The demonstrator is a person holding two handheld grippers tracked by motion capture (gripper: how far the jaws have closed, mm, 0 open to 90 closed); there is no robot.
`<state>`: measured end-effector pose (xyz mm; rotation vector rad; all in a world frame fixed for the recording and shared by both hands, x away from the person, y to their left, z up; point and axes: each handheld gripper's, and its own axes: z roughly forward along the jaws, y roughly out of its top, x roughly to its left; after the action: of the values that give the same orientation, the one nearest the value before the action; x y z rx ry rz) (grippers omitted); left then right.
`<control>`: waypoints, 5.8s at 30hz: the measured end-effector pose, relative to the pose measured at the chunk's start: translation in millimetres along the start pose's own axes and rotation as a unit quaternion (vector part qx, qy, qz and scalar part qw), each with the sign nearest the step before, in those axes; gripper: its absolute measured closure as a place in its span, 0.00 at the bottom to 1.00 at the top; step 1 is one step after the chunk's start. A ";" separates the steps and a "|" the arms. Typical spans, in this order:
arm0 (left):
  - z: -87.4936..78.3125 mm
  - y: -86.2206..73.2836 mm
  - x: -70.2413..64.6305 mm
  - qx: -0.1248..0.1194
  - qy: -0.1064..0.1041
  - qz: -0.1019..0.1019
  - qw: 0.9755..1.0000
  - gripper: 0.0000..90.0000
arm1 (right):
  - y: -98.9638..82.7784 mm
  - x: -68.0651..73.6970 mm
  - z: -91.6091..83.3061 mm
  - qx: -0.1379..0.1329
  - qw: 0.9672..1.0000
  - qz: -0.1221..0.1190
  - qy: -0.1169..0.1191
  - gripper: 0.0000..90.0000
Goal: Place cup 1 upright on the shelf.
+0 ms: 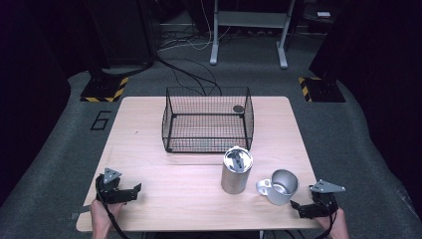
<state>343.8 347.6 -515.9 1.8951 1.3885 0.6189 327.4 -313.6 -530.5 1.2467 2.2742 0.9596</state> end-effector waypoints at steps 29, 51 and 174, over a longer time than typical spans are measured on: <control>-0.7 49.8 -56.7 -0.032 -0.107 0.082 0.990 0.00 | 1.2 0.5 0.5 0.002 1.000 0.004 -0.002 0.00; 19.4 75.4 -117.7 -0.050 -0.210 0.122 0.969 0.00 | 1.0 0.3 0.5 0.001 1.000 0.005 -0.002 0.00; 58.6 144.9 -241.7 -0.147 -0.323 0.189 0.915 0.04 | -0.5 0.3 -0.7 0.000 1.000 0.008 -0.005 0.00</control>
<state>400.1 76.7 -436.7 1.8817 0.4822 0.2997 326.5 -313.8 -530.4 1.2693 2.2602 0.9562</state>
